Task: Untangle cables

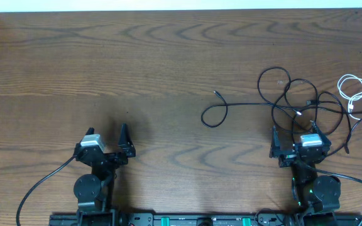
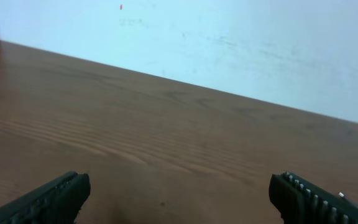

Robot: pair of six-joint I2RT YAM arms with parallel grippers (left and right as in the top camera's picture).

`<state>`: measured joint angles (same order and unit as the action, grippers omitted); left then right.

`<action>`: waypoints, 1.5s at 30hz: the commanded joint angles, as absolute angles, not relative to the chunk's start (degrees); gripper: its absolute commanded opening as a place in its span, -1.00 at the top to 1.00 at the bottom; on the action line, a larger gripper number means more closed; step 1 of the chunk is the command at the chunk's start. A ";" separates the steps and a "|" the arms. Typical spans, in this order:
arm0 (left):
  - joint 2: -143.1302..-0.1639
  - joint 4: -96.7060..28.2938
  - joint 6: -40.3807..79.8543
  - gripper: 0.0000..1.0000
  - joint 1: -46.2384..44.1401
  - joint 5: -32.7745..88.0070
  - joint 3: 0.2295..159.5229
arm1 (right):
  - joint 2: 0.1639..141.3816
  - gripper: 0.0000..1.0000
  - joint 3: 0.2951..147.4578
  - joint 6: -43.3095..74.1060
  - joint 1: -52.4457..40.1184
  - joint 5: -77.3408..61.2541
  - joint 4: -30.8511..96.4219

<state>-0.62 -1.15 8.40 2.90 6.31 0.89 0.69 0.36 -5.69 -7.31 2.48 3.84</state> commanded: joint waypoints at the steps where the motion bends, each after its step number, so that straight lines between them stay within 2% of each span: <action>1: -0.08 -3.81 1.89 -0.96 2.66 8.29 0.25 | 0.32 -0.99 0.30 -6.28 -7.16 2.39 4.08; 6: -0.10 -3.88 -1.54 -0.96 2.66 6.09 0.23 | 0.32 -0.98 0.30 -6.28 -7.16 2.42 4.08; 45: -0.23 -3.64 -1.50 -0.96 2.66 5.98 0.23 | 0.32 -0.98 0.30 -6.28 -7.16 2.42 4.10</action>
<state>-0.62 -1.21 -0.47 2.87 5.63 0.89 0.69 0.36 -5.69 -7.31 2.48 3.84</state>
